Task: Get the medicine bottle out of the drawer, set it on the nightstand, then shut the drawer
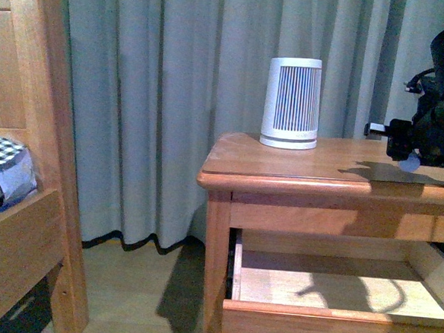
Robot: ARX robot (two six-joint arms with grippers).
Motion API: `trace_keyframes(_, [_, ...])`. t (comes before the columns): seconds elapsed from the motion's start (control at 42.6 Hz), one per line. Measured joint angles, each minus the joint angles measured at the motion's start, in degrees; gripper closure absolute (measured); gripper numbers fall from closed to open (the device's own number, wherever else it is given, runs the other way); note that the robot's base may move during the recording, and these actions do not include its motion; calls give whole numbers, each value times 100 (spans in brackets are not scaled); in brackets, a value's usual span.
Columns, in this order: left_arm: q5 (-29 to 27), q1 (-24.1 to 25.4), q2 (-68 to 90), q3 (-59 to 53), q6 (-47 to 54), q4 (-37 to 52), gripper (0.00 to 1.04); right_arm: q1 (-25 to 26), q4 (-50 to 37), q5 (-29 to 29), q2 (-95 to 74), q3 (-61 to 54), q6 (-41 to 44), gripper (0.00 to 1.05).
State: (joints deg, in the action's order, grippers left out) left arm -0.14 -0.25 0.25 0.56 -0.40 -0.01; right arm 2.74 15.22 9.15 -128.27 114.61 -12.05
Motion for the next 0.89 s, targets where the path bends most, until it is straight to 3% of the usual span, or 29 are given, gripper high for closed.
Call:
trace_keyframes(0.094, [0, 0, 0, 0, 0, 0, 7, 28, 28, 76, -107, 57, 48, 74])
trace_keyframes(0.235, [-2, 0, 0, 0, 0, 0, 7, 68, 24, 116, -109, 50, 70, 46])
trace_keyframes(0.376, [0, 0, 2, 0, 0, 0, 7, 87, -72, 133, -107, 35, 72, 29])
trace_keyframes(0.517, [0, 0, 0, 0, 2, 0, 7, 85, -402, 131, 57, -181, 114, 5])
trace_keyframes(0.822, [0, 0, 0, 0, 2, 0, 7, -11, -1451, 17, 1862, -1853, 111, 7])
trace_keyframes(0.893, [-2, 0, 0, 0, 2, 0, 7, -15, -1923, -22, 2739, -2806, 94, 7])
